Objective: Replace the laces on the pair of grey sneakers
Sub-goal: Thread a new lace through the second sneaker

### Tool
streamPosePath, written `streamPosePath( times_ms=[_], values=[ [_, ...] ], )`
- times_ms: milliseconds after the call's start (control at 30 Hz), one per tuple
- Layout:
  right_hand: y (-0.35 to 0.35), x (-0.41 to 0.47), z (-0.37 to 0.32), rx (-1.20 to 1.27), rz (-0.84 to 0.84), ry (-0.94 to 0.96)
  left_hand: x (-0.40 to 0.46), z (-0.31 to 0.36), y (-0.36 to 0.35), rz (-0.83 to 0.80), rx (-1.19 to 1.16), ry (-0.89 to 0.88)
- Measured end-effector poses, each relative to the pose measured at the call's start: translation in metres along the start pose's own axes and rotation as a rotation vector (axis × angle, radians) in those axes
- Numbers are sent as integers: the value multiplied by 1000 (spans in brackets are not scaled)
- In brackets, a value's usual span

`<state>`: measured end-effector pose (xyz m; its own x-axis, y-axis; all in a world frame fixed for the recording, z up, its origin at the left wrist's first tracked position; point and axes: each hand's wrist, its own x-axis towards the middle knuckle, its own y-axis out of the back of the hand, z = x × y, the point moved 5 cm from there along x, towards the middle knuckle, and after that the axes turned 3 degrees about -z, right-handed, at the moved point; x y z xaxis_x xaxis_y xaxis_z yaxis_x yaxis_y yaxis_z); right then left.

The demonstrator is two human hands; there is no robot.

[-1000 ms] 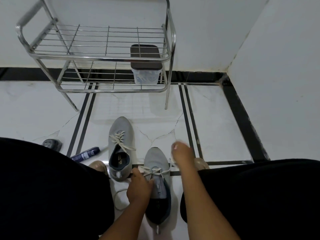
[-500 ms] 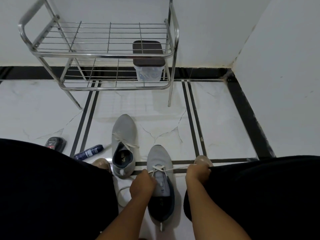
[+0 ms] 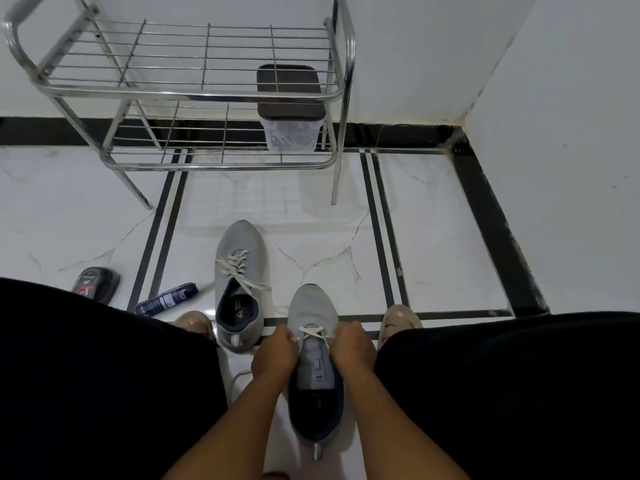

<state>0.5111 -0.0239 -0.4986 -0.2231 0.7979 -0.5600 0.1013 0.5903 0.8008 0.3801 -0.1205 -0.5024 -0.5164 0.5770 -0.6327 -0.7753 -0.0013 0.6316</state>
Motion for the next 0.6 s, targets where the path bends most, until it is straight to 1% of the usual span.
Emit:
streamPosePath(
  times_ms=[67, 133, 200, 233, 300, 367, 433, 467, 533, 600],
  values=[
    [1, -1, 7, 42, 15, -105, 2, 2, 1, 13, 66, 16],
    [-2, -1, 7, 23, -33, -87, -1, 3, 1, 33, 92, 24],
    [1, -4, 5, 77, -20, -83, -3, 2, 1, 60, 59, 36],
    [7, -7, 2, 132, 17, -92, -3, 1, 2, 77, 21, 45],
    [34, -12, -6, 282, 157, -145, -5, -1, 4, 110, -75, 69],
    [71, -11, -18, 439, 314, -169, -7, 2, 4, 85, -91, 88],
    [107, -7, -33, 523, 420, -85, -11, 7, 0, -18, 9, 95],
    [119, -6, -41, 549, 429, -11, -13, 8, -3, -59, 53, 86],
    [126, -10, -56, 632, 373, 130, -12, 6, -6, -80, 117, 66],
    [111, -15, -63, 689, 265, 179, -12, 2, -1, -59, 127, 53]
  ],
)
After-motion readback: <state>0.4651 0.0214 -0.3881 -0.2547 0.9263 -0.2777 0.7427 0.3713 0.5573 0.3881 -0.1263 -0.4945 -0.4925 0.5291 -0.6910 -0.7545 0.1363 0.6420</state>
